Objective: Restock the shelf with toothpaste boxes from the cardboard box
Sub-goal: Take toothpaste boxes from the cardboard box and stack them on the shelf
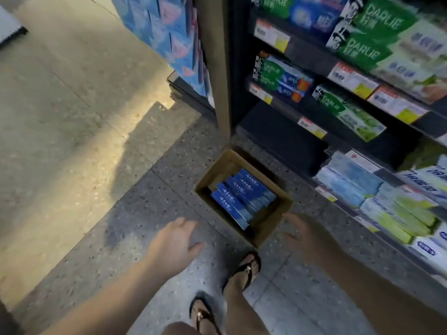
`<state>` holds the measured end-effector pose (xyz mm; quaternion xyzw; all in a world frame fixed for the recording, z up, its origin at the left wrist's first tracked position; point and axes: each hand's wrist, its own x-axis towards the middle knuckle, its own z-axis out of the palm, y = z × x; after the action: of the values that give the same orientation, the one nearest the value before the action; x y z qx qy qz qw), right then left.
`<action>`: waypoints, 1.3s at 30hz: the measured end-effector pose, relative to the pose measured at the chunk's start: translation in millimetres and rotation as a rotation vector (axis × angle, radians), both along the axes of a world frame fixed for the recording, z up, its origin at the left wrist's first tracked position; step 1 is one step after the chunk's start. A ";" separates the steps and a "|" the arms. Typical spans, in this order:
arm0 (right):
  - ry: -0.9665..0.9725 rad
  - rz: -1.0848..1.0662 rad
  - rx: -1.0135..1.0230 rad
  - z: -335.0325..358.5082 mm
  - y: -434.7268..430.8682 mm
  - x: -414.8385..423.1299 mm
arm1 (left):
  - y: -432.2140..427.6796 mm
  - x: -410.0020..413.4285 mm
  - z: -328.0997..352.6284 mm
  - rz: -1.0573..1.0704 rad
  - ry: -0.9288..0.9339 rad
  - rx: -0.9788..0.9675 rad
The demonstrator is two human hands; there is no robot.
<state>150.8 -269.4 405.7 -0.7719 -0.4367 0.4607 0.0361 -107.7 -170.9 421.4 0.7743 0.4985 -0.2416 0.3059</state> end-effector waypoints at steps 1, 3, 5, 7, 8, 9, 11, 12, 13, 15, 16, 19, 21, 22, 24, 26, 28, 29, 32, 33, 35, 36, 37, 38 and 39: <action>0.000 -0.009 -0.003 -16.0 11.5 1.3 | 12.4 2.0 -14.1 -0.013 0.001 -0.017; 0.014 -0.026 -0.014 -49.2 31.6 1.1 | 36.1 6.2 -44.4 -0.037 -0.001 -0.046; 0.025 -0.048 -0.047 -85.2 46.7 -1.2 | 54.5 9.7 -78.6 -0.061 -0.018 -0.054; 0.042 -0.067 -0.061 -123.3 58.3 -4.9 | 70.7 15.2 -113.7 -0.087 -0.031 -0.059; 0.054 -0.086 -0.061 -142.1 62.1 -7.7 | 78.4 18.0 -131.3 -0.105 -0.030 -0.063; 0.064 -0.112 -0.067 -162.2 64.3 -9.9 | 85.6 21.6 -148.7 -0.122 -0.032 -0.070; 0.090 -0.171 -0.081 -202.6 66.8 -16.0 | 98.7 25.7 -184.7 -0.174 -0.039 -0.082; 0.096 -0.193 -0.085 -222.8 67.3 -19.9 | 104.5 27.2 -201.9 -0.203 -0.040 -0.084; 0.096 -0.213 -0.089 -243.2 67.1 -23.2 | 109.9 28.1 -218.6 -0.233 -0.041 -0.083; 0.105 -0.251 -0.093 -282.2 66.6 -29.1 | 119.5 29.1 -250.6 -0.286 -0.034 -0.082; 0.109 -0.275 -0.095 -300.9 66.9 -32.6 | 123.9 29.3 -265.3 -0.309 -0.027 -0.081; 0.103 -0.291 -0.075 -351.3 70.7 -42.6 | 137.4 29.7 -308.3 -0.378 -0.022 -0.063; 0.098 -0.255 -0.051 -383.5 73.6 -50.0 | 145.7 29.2 -335.7 -0.408 -0.022 -0.056; 0.098 -0.246 -0.050 -398.9 74.3 -53.9 | 149.3 29.2 -347.9 -0.419 -0.021 -0.057; 0.108 -0.256 -0.062 -426.4 73.9 -60.3 | 154.0 29.8 -368.0 -0.431 -0.037 -0.065; 0.107 -0.289 -0.060 -447.8 72.6 -63.0 | 156.4 30.6 -383.5 -0.436 -0.057 -0.070; 0.071 -0.275 -0.069 -462.0 69.2 -63.2 | 158.8 29.8 -395.8 -0.436 -0.070 -0.063; 0.042 -0.246 -0.088 -468.3 66.1 -63.3 | 160.2 29.3 -401.4 -0.429 -0.079 -0.059; 0.031 -0.244 -0.093 -479.9 57.1 -66.9 | 163.6 29.0 -413.3 -0.397 -0.103 -0.060; 0.065 -0.307 -0.063 -483.7 54.5 -68.6 | 164.2 29.6 -416.3 -0.388 -0.108 -0.060; 0.096 -0.398 -0.032 -485.2 51.5 -71.3 | 165.1 31.5 -419.6 -0.375 -0.118 -0.062; 0.088 -0.414 -0.016 -484.4 50.5 -71.6 | 165.7 32.3 -420.7 -0.371 -0.124 -0.063; 0.081 -0.428 0.006 -483.0 49.2 -70.7 | 166.5 32.9 -421.4 -0.371 -0.129 -0.060; 0.076 -0.445 0.038 -478.7 48.3 -69.0 | 167.5 33.2 -421.6 -0.372 -0.126 -0.054; 0.075 -0.466 0.066 -473.2 46.4 -66.2 | 168.7 34.1 -421.7 -0.377 -0.117 -0.047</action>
<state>84.6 -223.0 -67.5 -0.8325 -0.2597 0.4539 0.1828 -73.6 -2.1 -0.3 0.8594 0.3201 -0.2607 0.3017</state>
